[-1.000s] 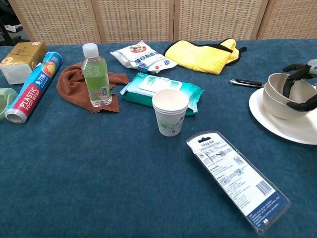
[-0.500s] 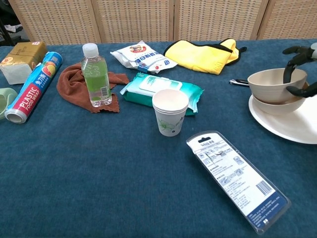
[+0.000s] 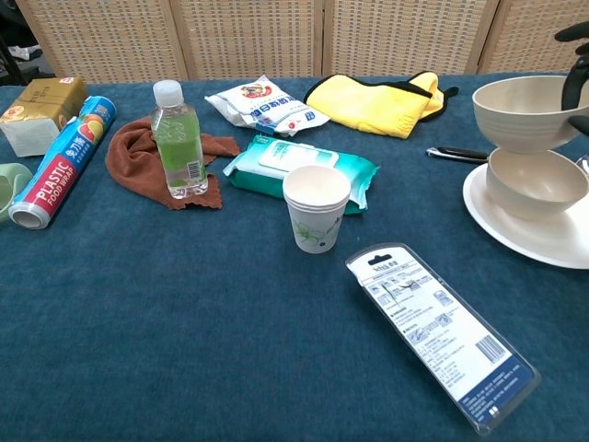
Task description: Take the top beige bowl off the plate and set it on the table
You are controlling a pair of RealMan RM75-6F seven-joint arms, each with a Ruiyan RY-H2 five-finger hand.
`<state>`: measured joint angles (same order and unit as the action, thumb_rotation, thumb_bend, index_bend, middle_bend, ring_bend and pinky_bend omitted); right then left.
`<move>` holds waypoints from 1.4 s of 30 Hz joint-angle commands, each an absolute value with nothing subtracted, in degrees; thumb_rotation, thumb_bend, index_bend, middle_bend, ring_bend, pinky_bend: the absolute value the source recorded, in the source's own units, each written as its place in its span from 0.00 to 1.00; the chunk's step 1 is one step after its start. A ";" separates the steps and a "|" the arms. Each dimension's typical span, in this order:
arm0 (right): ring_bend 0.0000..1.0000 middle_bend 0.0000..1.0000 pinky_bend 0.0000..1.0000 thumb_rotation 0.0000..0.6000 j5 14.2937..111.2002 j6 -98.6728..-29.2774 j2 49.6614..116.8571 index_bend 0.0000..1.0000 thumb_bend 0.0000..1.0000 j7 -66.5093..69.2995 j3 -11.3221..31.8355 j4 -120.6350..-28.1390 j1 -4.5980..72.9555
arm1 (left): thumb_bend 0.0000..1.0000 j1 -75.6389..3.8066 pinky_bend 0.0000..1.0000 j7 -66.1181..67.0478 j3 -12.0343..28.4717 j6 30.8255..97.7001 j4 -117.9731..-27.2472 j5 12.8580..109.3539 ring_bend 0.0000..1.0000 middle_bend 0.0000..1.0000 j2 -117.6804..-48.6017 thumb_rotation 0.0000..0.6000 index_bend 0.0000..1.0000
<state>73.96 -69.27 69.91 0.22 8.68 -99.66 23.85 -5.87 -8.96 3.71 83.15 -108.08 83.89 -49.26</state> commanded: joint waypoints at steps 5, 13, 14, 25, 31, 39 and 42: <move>0.00 0.00 0.00 1.00 90.06 -73.73 65.82 0.76 0.56 6.05 0.14 -95.85 19.24 | 0.27 -5.77 0.00 -8.43 3.45 83.27 -108.19 84.30 0.00 0.00 -49.48 1.00 0.00; 0.00 0.00 0.00 1.00 97.84 -80.33 70.88 0.76 0.57 12.80 -4.46 -81.29 15.25 | 0.27 -5.90 0.00 -7.48 3.54 83.17 -108.32 84.02 0.00 0.00 -49.82 1.00 0.00; 0.00 0.00 0.00 1.00 97.91 -80.67 71.79 0.76 0.56 14.11 -4.69 -79.23 14.91 | 0.27 -5.95 0.00 -7.21 3.50 83.09 -108.40 84.06 0.00 0.00 -49.89 1.00 0.00; 0.00 0.00 0.00 1.00 98.56 -81.17 76.53 0.76 0.54 22.02 -6.87 -67.19 13.09 | 0.27 -6.04 0.00 -5.42 3.39 82.92 -108.87 83.85 0.00 0.00 -50.44 1.00 0.00; 0.00 0.00 0.00 1.00 100.25 -82.86 77.48 0.76 0.54 23.99 -8.49 -64.28 11.89 | 0.27 -6.05 0.00 -4.90 3.37 82.90 -108.91 83.72 0.00 0.00 -50.67 1.00 0.00; 0.00 0.00 0.00 1.00 101.70 -83.79 77.90 0.76 0.53 24.84 -9.88 -62.24 11.13 | 0.27 -5.98 0.00 -5.19 3.25 82.96 -108.82 84.00 0.00 0.00 -50.57 1.00 0.00; 0.00 0.00 0.00 1.00 102.16 -83.01 77.70 0.69 0.49 23.60 -10.21 -61.39 11.51 | 0.27 -6.03 0.00 -5.03 3.26 82.88 -108.93 83.96 0.00 0.00 -50.60 1.00 0.00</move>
